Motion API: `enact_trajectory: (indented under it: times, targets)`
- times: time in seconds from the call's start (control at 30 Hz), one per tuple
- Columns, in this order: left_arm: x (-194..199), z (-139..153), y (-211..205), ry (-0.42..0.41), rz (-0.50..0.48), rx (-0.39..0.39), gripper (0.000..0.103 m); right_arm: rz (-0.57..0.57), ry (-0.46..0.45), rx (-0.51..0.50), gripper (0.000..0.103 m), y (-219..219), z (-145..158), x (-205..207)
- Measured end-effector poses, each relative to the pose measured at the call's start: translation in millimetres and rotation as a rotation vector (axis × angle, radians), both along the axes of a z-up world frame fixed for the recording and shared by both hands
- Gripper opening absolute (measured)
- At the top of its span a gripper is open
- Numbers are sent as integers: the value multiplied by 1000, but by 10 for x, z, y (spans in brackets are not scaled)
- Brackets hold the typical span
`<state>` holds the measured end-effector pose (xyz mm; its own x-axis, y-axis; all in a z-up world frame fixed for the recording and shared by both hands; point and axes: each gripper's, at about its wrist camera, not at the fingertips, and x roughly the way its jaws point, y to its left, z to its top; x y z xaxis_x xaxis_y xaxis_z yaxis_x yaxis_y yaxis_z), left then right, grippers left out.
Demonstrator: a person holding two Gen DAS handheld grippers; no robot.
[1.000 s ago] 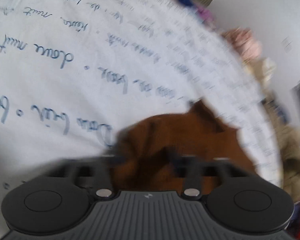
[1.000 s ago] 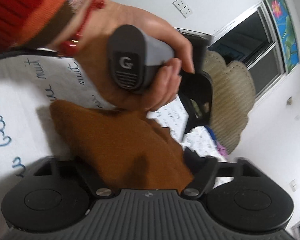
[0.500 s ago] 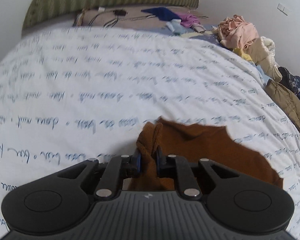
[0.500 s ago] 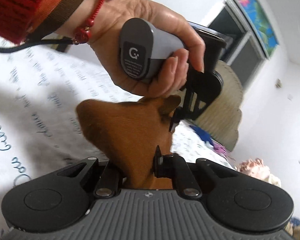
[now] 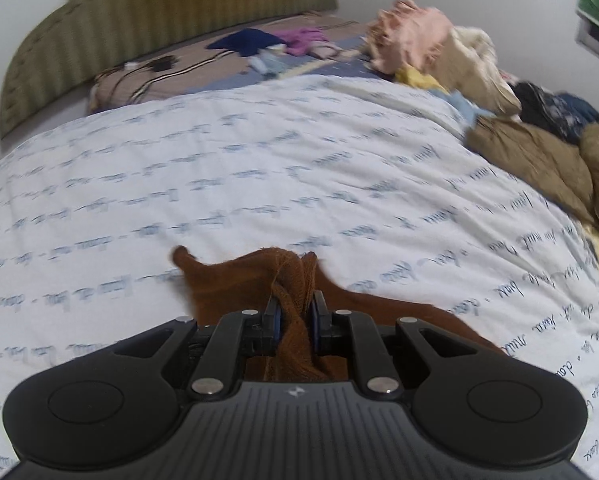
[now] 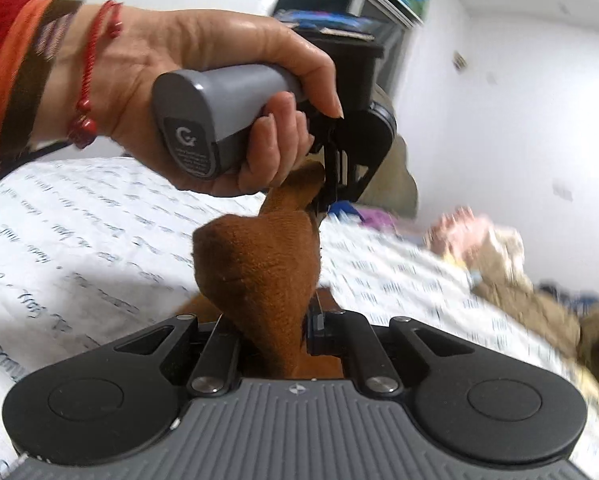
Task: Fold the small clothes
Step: 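Close the right tool on the sweater edge beside the left tool while the left tool holds it, then lift and fold the sweater over with the right tool while the left tool opens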
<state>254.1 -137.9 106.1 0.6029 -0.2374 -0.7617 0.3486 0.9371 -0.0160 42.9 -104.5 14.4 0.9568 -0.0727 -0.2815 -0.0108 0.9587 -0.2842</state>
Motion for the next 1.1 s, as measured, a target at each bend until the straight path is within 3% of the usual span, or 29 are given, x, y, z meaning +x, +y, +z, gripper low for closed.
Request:
enact_trajectory:
  times: [0.13,0.37,0.53,0.63,0.73,0.8,0.97,1.1]
  targets:
    - [-27,-251,-441,-3,-38,60,13,-60,53,157,12,-405,-105,-30]
    - [32,-657,-836,65,-47,83,14,-115,158,447,12,-916,-358,-35]
    - [2,-742,-989,39,-93,103,19,-115,213,591,14,-1132,-496,-30]
    - [16,-674,-967,23,-97,56,21,-114,229,627,18,-1184,-519,-19]
    - [45,-583,-914,17,-84,3,44,-111,239,655,23,-1234,-537,-13]
    - [34,-502,-848,-28,-57,-14,82,-111,241,666,27,-1264,-532,-6]
    - [-46,-279,-605,-132,-12,-1,85,-106,253,704,33,-1345,-523,13]
    - [-276,-197,-201,-169,-12,-8,85,-76,261,816,51,-1508,-511,-47]
